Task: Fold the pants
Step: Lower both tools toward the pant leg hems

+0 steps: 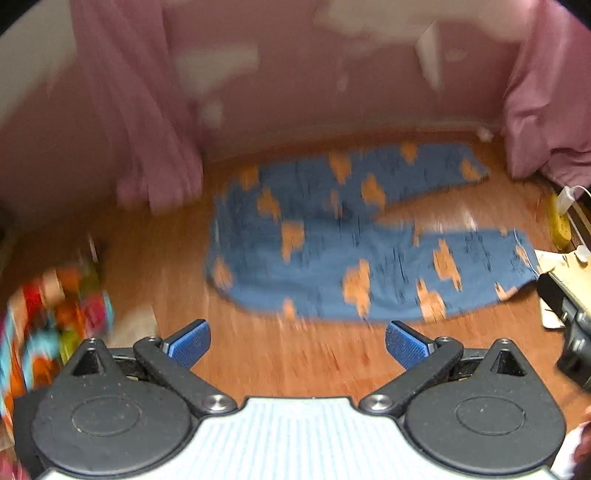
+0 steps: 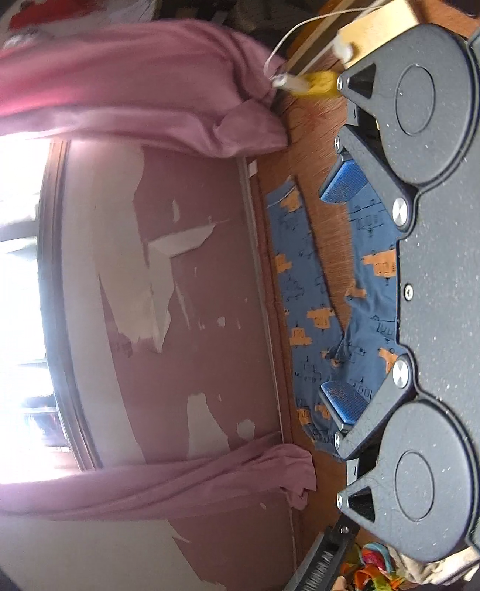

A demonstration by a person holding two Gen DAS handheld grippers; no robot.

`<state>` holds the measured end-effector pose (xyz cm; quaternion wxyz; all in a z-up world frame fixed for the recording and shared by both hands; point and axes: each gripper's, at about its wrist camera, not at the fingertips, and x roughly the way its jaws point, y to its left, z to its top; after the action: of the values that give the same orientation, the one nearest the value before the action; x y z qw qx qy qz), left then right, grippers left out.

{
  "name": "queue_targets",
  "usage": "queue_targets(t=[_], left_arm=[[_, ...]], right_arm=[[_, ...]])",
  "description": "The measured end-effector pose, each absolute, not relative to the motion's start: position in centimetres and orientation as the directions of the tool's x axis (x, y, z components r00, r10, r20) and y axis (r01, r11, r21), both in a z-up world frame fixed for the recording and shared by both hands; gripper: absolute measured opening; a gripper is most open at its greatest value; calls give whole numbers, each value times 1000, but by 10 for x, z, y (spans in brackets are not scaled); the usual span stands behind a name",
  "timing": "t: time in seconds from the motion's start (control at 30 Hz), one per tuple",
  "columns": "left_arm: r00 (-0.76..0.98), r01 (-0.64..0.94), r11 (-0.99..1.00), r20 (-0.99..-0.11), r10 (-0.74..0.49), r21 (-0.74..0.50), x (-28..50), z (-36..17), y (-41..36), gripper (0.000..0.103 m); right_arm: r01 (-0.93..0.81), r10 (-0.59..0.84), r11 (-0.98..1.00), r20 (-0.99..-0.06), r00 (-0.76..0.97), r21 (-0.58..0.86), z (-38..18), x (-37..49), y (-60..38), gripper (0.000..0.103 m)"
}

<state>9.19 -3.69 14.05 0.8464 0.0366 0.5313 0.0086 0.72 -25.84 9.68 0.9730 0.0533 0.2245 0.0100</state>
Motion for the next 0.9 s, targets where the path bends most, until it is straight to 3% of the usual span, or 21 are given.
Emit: queue_targets(t=[0.1, 0.23, 0.37, 0.57, 0.9], left_arm=[[316, -26, 998, -948, -45, -56, 120, 134, -36, 103], [446, 202, 968, -894, 45, 150, 150, 127, -56, 103], [641, 326, 887, -766, 46, 327, 170, 96, -56, 103], [643, 320, 926, -764, -57, 201, 211, 27, -29, 103], [636, 315, 932, -769, -68, 178, 266, -39, 23, 103]], right_arm=[[-36, 77, 994, -443, 893, 100, 89, 20, -264, 103], [-96, 109, 994, -473, 875, 52, 62, 45, -270, 103], [-141, 129, 990, -497, 858, 13, 30, 71, -268, 103], [-248, 207, 969, -521, 828, -9, -11, 116, -271, 103], [-316, 270, 949, -562, 782, 16, -70, 225, -267, 103]])
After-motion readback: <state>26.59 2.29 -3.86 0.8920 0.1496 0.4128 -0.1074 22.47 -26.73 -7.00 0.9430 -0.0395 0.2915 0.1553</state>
